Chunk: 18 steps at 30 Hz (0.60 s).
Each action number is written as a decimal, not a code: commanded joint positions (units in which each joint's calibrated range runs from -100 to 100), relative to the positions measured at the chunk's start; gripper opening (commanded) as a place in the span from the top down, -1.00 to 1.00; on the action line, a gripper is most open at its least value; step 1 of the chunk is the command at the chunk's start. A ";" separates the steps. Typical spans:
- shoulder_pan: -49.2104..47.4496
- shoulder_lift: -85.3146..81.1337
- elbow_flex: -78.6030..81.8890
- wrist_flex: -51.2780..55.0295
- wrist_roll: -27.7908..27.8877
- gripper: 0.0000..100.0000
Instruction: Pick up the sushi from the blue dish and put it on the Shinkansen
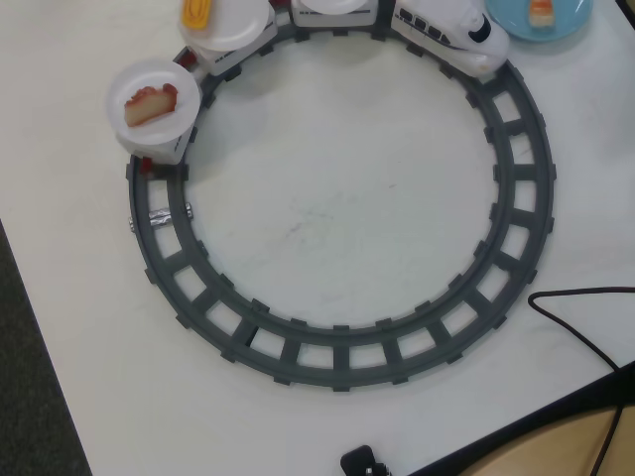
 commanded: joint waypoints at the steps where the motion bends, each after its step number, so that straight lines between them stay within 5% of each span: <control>1: 1.61 -0.60 -2.60 -1.18 1.23 0.42; 5: 5.31 -0.60 -6.82 -1.26 7.68 0.42; 18: 2.32 0.56 -33.30 8.58 8.62 0.42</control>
